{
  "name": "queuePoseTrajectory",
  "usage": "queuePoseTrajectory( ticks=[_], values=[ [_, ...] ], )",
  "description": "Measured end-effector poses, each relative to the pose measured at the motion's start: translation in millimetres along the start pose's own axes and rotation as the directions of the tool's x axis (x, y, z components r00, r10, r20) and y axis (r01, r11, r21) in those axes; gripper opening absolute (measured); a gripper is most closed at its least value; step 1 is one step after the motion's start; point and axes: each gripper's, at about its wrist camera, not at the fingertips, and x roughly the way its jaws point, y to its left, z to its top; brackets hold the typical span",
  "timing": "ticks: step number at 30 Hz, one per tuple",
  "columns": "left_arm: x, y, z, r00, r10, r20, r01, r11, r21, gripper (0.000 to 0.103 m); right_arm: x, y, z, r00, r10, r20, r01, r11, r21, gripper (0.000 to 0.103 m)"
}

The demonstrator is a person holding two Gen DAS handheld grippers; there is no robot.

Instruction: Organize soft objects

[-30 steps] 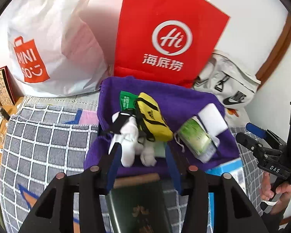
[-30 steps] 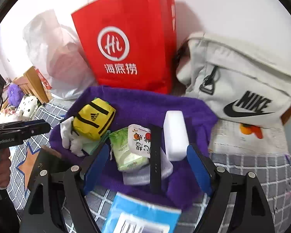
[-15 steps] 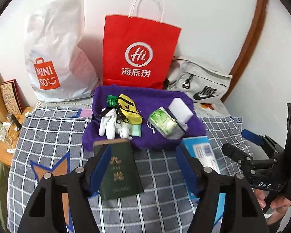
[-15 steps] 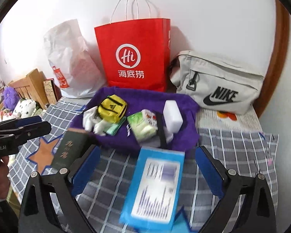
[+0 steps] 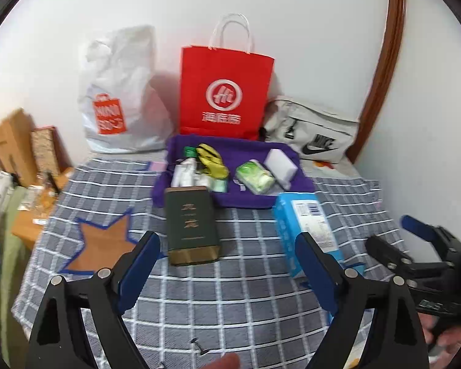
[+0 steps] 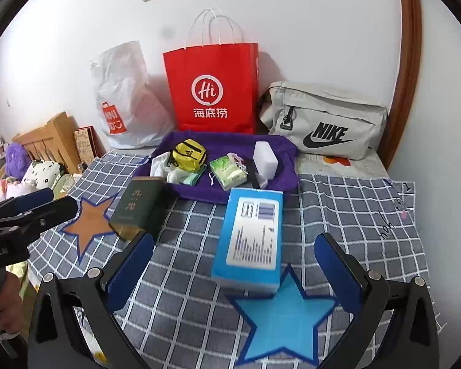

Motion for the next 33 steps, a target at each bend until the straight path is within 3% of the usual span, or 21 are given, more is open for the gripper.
queuePoseTrajectory(
  ticks=[2, 12, 33],
  values=[
    [-7, -4, -8, 0.999, 0.045, 0.006, -0.045, 0.999, 0.009, 0.09, -9, 1, -8, 1.0, 0.017, 0.003, -0.017, 1.0, 0.003, 0.103],
    [-45, -22, -36, 0.997, 0.055, 0.05, -0.058, 0.997, 0.046, 0.09, -47, 7, -36, 0.999, 0.014, 0.039, -0.014, 1.0, -0.004, 0.103],
    [-69, -21, -44, 0.995, 0.06, 0.079, -0.061, 0.998, 0.016, 0.09, -72, 2, -47, 0.997, 0.009, 0.07, -0.01, 1.0, 0.021, 0.103]
  ],
)
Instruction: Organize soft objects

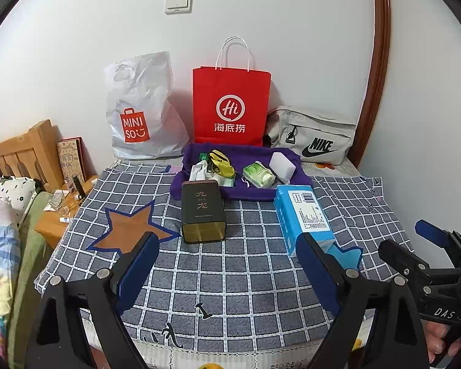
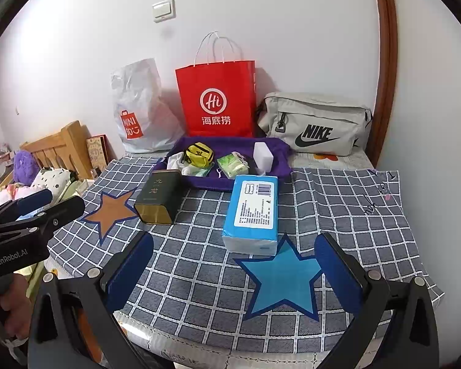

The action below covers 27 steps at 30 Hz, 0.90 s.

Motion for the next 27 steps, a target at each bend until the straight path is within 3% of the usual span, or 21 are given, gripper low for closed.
queuePoseTrajectory(
  ticks=[27],
  values=[
    [-4.2, -5.7, -0.8, 1.0, -0.005, 0.004, 0.005, 1.0, 0.011, 0.09, -4.6, -1.3, -0.6, 1.0, -0.006, 0.005, 0.006, 1.0, -0.001, 0.103]
  ],
)
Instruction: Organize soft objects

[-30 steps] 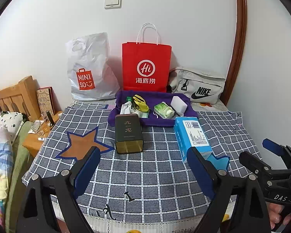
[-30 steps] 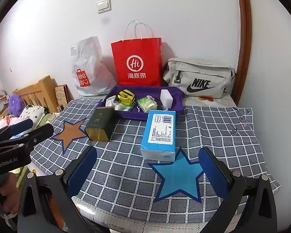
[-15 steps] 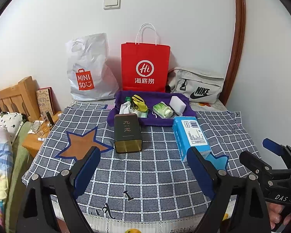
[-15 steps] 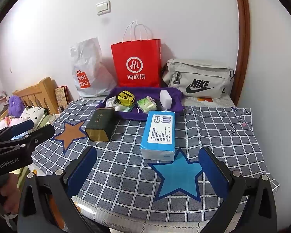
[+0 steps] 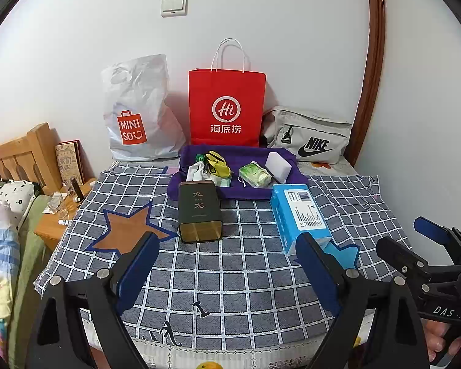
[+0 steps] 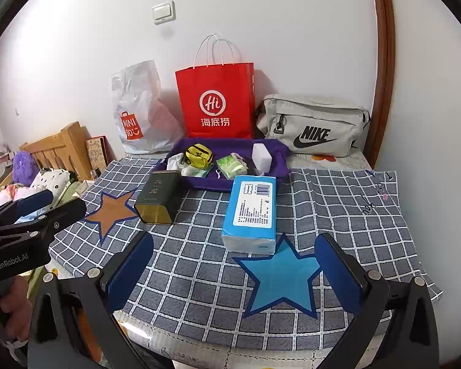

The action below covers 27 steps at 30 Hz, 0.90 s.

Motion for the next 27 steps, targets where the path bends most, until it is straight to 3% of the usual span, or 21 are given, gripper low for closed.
queuePoseTrajectory(
  ticks=[27],
  values=[
    [-0.9, -0.8, -2.4, 1.0, 0.006, 0.006, -0.006, 1.0, 0.0, 0.09, -2.9, 2.3, -2.2, 1.0, -0.007, 0.007, 0.007, 1.0, -0.01, 0.103]
  ],
)
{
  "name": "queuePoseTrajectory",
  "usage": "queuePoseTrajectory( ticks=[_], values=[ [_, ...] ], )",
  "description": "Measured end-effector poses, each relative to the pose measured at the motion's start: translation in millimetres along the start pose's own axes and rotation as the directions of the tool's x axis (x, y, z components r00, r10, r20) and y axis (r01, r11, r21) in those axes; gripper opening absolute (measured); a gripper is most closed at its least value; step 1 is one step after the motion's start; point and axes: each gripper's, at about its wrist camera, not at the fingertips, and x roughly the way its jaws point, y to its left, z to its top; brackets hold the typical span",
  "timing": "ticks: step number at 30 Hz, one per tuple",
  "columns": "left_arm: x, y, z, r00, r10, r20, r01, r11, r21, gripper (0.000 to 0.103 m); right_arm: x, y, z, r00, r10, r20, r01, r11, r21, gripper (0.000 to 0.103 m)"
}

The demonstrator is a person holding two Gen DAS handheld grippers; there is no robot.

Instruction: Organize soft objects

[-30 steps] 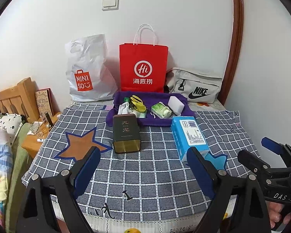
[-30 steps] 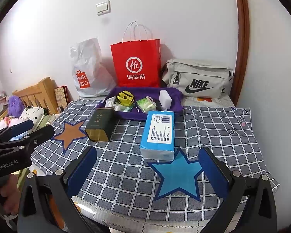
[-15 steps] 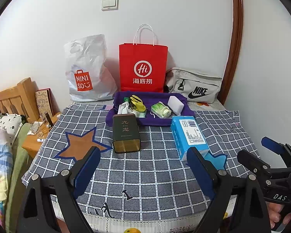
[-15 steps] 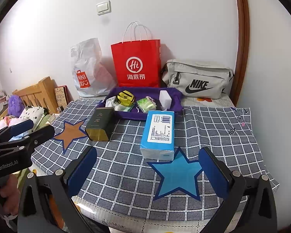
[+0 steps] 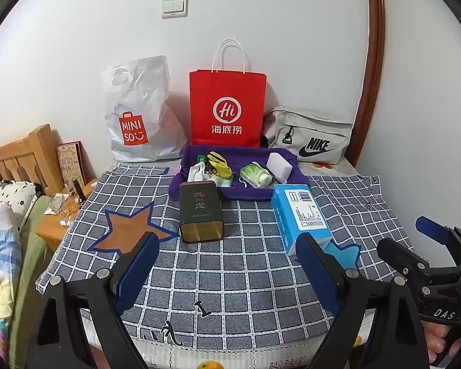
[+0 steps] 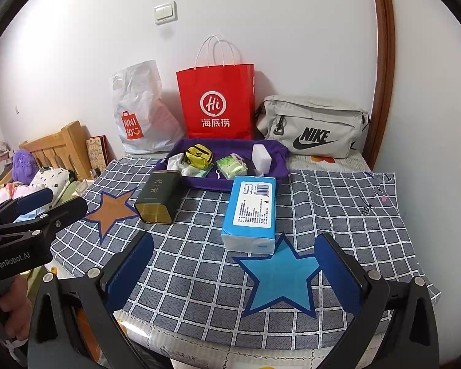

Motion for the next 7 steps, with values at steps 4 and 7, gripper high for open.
queuePoseTrajectory(
  ticks=[4, 7],
  values=[
    [-0.1, -0.4, 0.2, 1.0, 0.0, 0.001, 0.0, 1.0, -0.001, 0.09, -0.3, -0.5, 0.4, 1.0, -0.002, 0.0, 0.002, 1.0, 0.004, 0.103],
    [0.1, -0.5, 0.2, 1.0, -0.003, 0.004, 0.003, 1.0, 0.001, 0.09, 0.7, -1.9, 0.5, 1.0, -0.003, -0.001, 0.003, 1.0, 0.007, 0.103]
  ],
)
